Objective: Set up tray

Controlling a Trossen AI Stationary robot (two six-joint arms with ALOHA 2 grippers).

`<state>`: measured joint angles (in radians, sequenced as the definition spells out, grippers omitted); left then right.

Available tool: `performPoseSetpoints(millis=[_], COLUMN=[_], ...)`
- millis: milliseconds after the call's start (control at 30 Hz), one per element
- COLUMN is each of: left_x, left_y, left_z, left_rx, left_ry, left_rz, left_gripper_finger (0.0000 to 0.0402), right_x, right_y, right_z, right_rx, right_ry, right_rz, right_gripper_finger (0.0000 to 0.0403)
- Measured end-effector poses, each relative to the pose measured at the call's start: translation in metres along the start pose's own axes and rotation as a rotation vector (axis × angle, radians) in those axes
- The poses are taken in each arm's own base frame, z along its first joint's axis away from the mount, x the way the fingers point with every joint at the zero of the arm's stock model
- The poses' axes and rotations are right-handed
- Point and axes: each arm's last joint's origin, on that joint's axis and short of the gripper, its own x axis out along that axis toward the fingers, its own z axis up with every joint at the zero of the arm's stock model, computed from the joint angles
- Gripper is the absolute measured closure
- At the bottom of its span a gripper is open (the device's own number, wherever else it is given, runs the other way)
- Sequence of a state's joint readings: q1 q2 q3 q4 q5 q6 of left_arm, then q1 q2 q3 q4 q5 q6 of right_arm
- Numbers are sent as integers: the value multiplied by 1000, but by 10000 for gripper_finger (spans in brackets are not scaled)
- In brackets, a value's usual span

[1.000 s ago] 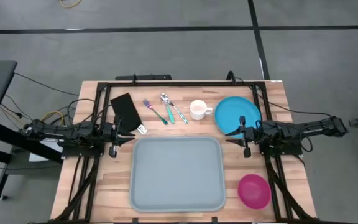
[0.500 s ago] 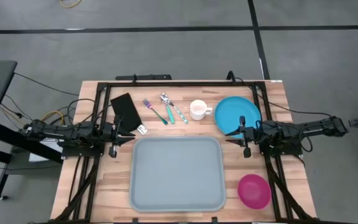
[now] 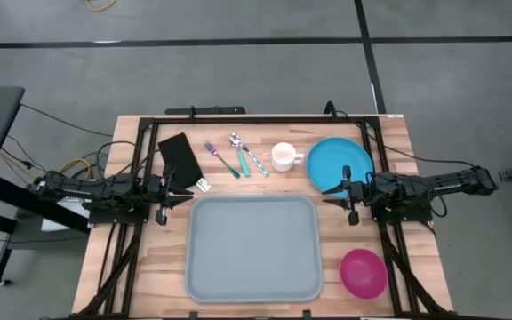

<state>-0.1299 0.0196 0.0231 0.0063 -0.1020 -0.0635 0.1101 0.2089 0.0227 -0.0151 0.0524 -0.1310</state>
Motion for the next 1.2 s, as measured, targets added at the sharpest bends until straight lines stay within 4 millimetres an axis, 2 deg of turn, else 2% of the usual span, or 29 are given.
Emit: performPoseSetpoints(millis=[200, 267, 400, 567, 700, 900, 1067, 1200], left_x=[0, 0, 0, 0, 0, 0, 0, 0], left_y=[0, 0, 0, 0, 0, 0, 0, 0], left_z=[0, 0, 0, 0, 0, 0, 0, 0], left_rx=[0, 0, 0, 0, 0, 0, 0, 0], left_ry=[0, 0, 0, 0, 0, 0, 0, 0], left_rz=[-1, 0, 0, -1, -1, -1, 0, 0], left_gripper_finger=[361, 362, 362, 362, 362, 362, 362, 362], right_x=[0, 0, 0, 0, 0, -1, -1, -2], right_y=[0, -1, 0, -1, -3, -8, -9, -13], right_z=[0, 0, 0, 6, 9, 7, 6, 6], right_rx=[1, 52, 330, 907, 1167, 1299, 1386, 1468], right_ry=[1, 0, -3, -55, -106, -205, -219, -320], right_rz=[-4, -3, 15, 38, 15, -179, -198, -311], right_gripper_finger=[305, 305, 305, 305, 305, 305, 305, 305])
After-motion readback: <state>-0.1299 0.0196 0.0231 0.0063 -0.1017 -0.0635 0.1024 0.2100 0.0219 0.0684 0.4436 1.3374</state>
